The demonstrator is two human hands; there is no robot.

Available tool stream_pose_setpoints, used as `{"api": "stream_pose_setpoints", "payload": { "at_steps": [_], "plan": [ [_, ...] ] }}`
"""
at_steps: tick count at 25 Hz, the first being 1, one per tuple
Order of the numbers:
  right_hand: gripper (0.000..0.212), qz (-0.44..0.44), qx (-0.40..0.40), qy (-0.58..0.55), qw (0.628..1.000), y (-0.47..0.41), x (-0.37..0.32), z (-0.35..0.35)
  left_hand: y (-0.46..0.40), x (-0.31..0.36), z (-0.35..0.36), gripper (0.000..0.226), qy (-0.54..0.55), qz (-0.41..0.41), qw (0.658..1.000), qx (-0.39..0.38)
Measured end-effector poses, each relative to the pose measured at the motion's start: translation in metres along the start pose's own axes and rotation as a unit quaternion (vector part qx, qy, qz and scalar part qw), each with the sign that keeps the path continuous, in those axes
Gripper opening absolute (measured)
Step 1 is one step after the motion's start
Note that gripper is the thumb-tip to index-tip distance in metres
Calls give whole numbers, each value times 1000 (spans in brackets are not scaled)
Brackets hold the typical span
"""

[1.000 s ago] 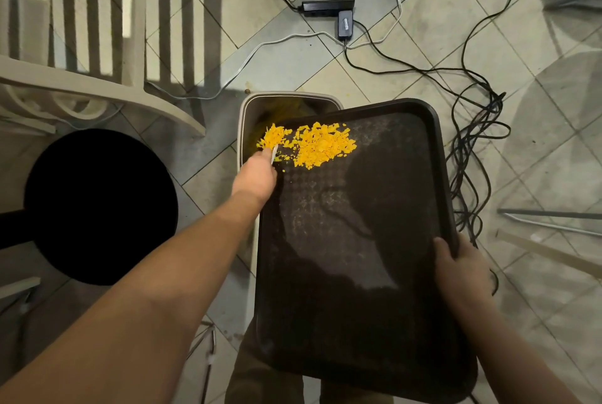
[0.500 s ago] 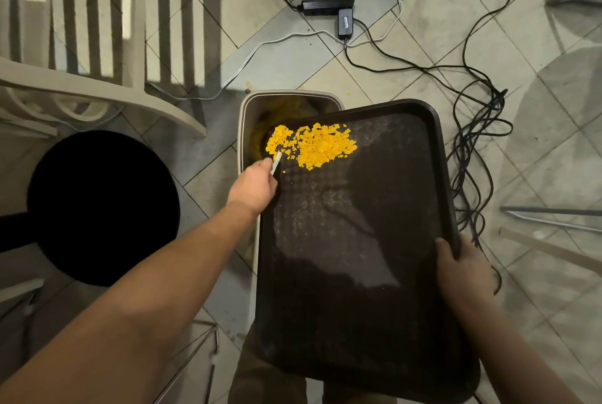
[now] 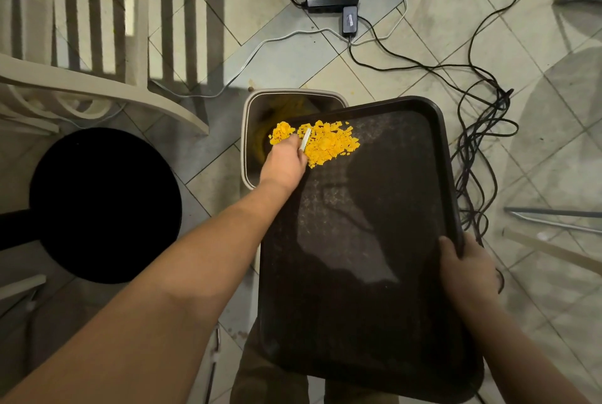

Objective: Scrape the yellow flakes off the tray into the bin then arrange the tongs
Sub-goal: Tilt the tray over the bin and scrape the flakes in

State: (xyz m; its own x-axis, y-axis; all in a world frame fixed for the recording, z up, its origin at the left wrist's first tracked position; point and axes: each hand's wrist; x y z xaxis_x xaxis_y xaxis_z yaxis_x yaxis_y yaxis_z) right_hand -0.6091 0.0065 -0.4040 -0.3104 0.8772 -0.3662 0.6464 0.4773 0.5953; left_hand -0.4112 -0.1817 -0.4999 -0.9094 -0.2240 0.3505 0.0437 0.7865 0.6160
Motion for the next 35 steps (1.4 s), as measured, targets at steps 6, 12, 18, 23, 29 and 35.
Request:
{"api": "stream_pose_setpoints", "payload": {
  "at_steps": [6, 12, 18, 23, 29, 35],
  "plan": [
    [28, -7, -4, 4, 1000, -2, -3, 1, -11, -17, -18, 20, -65, -89, 994, 9],
    [25, -14, -6, -6, 1000, 0, -5, 1, 10, 21, -5, 13, 99, 21, 995, 14],
    [27, -5, -8, -9, 1000, 2, -2, 1, -5, 27, 4, 12, 84, -24, 996, 4],
    [29, 2, -11, -9, 1000, 2, -3, 0, -8, -13, -9, 11, 53, -75, 996, 22],
    [30, 7, -11, -4, 1000, 3, -2, -1, 11, -32, -9, 9, 15, 25, 1000, -5],
    [28, 15, -22, -10, 1000, 2, 0, 0, -9, -27, -16, 14, -45, -29, 998, 20]
  ]
}}
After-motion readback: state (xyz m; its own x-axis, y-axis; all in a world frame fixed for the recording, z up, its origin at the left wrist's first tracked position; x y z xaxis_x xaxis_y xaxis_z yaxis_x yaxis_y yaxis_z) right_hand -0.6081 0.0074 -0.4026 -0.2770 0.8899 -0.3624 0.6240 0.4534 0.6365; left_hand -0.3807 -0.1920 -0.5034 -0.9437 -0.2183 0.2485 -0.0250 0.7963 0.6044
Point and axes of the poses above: each hand's wrist, its own y-axis away from the middle knuckle, its own z-axis out of the palm, x = y × z, and after that the axes turned 8 degrees about -z, right-handed
